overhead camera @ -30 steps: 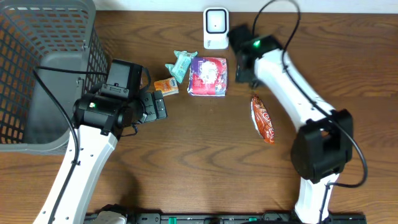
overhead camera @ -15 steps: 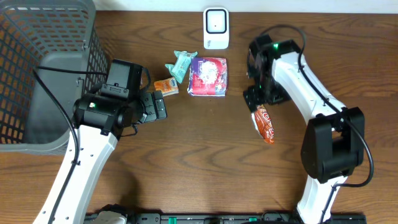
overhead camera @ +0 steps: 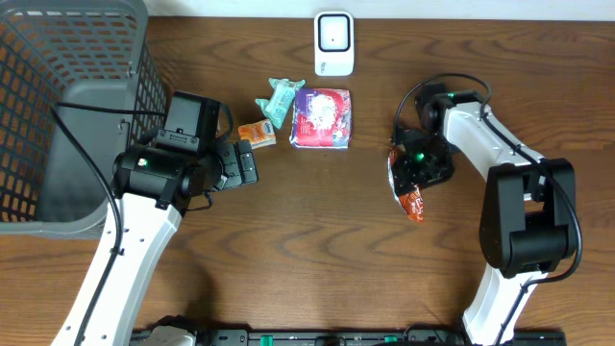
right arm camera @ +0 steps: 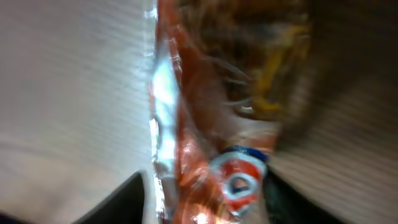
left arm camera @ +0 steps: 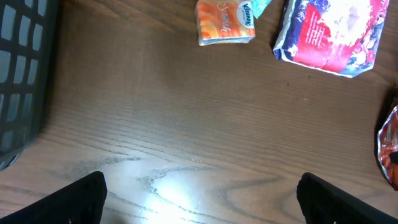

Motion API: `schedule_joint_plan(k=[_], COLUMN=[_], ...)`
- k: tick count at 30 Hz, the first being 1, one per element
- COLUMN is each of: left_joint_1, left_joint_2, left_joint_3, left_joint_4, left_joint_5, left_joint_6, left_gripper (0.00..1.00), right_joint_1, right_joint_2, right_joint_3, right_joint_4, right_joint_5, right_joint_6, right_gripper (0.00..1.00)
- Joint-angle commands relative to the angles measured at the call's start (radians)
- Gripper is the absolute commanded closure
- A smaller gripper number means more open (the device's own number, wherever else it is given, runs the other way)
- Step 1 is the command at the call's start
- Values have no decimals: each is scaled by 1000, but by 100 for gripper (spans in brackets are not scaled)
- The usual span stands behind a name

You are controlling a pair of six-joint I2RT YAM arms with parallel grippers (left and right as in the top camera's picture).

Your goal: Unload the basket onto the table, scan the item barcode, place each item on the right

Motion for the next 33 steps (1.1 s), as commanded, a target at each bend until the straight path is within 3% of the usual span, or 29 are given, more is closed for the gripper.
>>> schedule_joint_plan(k=[1,3,7,11,15,16,18,19,28,33], left_joint_1=[0,0,0,0,0,0,0,0,0,0], left_joint_2=[2,2,2,2,2,2,2,2,2,2], left_joint_3=[-1,-1,-1,-1,-1,-1,-1,-1,-1,-1], left_joint_4=[-2,-2,-2,-2,-2,-2,-2,-2,-2,-2], left_joint_5=[-6,-6,-6,-6,-6,-6,-6,-6,-6,-6], left_joint_6=[9,9,9,9,9,9,9,9,9,9], left_gripper=[2,2,2,2,2,2,2,2,2,2], right_joint_1=[5,8,9,9,10,10,11,12,17,37], right_joint_2=[-3,-3,-3,-3,-3,-3,-3,-4,-5,-5], right_joint_3=[-6,-7,-21,-52,-97,-104,-106,-102,171,349], right_joint_4=[6,6,37,97,168,178,185,185,121,256], right_joint_5=[-105,-102,-102,-102,-102,-102,-102,-102,-102,-101], right_joint_6=[-37,-38,-16,101,188,195,231,256,423,549], right_gripper=[58,61,56,56,66,73,97,99,99,99])
